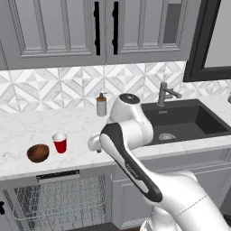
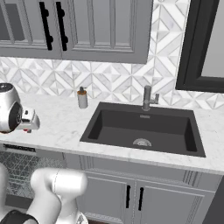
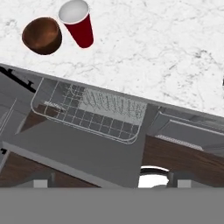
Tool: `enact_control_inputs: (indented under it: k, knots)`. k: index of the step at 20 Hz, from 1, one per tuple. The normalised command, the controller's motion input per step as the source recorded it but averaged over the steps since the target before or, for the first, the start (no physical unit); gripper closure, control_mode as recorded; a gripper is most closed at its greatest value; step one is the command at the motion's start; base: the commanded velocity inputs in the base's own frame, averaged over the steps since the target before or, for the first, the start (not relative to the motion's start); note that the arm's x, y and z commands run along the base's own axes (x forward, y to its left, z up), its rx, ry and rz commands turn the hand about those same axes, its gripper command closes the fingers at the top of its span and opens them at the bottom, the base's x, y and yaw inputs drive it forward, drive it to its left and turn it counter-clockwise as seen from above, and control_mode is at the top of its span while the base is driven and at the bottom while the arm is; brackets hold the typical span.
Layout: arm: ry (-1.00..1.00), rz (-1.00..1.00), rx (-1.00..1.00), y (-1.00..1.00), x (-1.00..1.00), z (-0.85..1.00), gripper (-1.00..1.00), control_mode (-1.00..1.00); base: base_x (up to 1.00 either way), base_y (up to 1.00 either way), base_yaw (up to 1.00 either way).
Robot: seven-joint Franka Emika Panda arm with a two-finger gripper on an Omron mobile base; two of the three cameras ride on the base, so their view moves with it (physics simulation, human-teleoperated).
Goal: Pick up the cup and bowl from the counter, place them in the dishwasher, and close the dishwasher door.
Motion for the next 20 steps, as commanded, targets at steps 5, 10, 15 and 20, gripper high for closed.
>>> enact_control_inputs:
  k: [5, 10, 15, 20]
  knots:
    - [0.02, 0.07, 0.00, 0.00, 0.41, -0.18, -1.00, -1.00, 0.00, 0.00, 0.00]
    - [0.00, 0.05, 0.00, 0.00, 0.38, -0.33, -1.00, -1.00, 0.00, 0.00, 0.00]
    - [0.00, 0.00, 0.00, 0.17, 0.48, -0.18, -1.00, -1.00, 0.00, 0.00, 0.00]
    - [0.00, 0.00, 0.00, 0.19, 0.55, -0.11, -1.00, -1.00, 0.00, 0.00, 0.00]
